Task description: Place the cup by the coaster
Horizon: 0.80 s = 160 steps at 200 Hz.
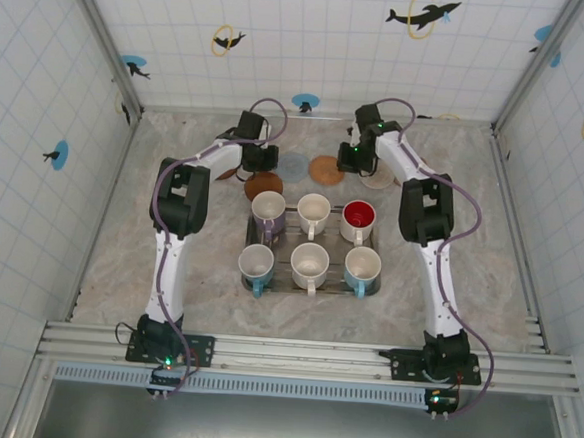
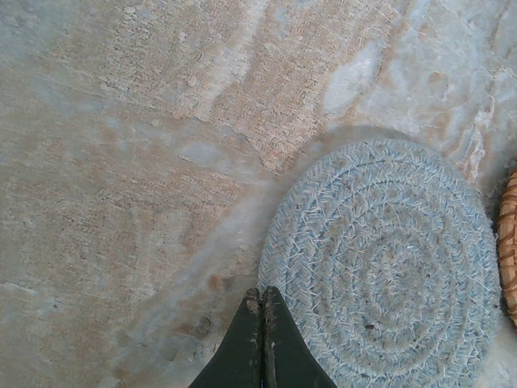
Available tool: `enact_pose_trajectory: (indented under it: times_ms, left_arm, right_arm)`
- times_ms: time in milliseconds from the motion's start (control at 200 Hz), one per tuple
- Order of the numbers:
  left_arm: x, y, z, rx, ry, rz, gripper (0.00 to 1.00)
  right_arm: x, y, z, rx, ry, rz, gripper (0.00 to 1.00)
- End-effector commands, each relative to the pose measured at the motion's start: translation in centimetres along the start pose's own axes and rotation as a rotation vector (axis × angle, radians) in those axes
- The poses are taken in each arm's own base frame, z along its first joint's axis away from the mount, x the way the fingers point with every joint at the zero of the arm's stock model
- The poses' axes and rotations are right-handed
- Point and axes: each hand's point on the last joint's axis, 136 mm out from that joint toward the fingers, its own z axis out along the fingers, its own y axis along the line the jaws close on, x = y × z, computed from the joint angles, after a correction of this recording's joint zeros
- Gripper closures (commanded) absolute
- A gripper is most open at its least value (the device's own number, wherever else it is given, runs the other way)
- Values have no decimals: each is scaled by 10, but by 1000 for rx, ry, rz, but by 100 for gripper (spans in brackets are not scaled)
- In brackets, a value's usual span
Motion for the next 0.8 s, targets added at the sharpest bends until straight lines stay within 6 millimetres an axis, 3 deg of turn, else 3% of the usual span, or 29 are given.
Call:
enact_pose_trajectory:
  times_ms: [0, 796]
  left_arm:
    - [12, 12, 6, -19, 47, -36, 100]
    - [13, -4, 10, 12, 55, -20, 100]
  right_arm:
    - [19, -35, 2, 104, 67, 37, 100]
    - [7, -75, -13, 169, 17, 98, 100]
